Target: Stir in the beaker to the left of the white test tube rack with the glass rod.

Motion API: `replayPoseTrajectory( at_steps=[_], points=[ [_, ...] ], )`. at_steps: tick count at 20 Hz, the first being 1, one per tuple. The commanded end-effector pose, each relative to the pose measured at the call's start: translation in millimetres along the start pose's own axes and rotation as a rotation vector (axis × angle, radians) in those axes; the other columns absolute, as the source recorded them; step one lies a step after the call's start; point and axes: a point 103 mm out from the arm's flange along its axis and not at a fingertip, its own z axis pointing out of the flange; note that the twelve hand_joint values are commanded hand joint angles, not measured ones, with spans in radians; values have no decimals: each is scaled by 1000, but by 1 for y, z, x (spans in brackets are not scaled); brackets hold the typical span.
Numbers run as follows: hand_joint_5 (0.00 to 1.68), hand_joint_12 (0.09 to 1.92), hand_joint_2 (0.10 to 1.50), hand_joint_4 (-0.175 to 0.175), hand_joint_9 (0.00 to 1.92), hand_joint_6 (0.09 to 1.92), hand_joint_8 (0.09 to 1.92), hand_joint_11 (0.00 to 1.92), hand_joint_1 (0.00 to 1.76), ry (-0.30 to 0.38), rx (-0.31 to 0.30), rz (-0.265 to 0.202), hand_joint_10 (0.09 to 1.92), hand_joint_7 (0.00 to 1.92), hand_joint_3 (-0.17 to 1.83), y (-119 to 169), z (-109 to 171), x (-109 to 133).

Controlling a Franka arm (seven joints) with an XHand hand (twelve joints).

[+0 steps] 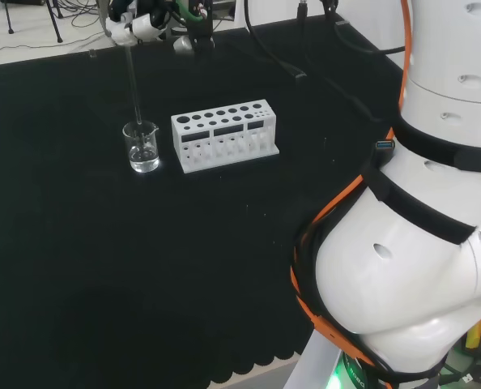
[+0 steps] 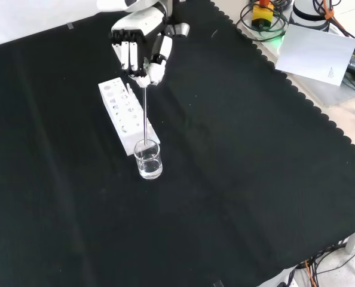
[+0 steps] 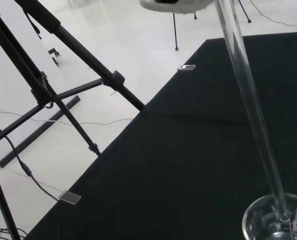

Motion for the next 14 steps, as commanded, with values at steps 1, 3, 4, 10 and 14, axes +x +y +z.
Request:
replayPoseTrajectory(
  at_steps=[1,3,4,10,14],
  points=[
    [1138,883,1101,-175,1578,445,1389,1633,1280,4,18,0,1084,939,18,2,12,-4],
    [1138,884,1101,-175,1579,445,1389,1633,1280,5,25,-4,1084,939,17,5,17,-4],
    [1138,884,1101,-175,1579,445,1389,1633,1280,4,27,-6,1084,939,17,6,20,-4],
    [1138,885,1102,-175,1579,446,1389,1633,1280,0,46,-20,1084,939,15,11,36,-8],
    [1138,886,1103,-175,1579,446,1389,1633,1281,0,59,-25,1084,939,14,11,49,-16]
  ],
)
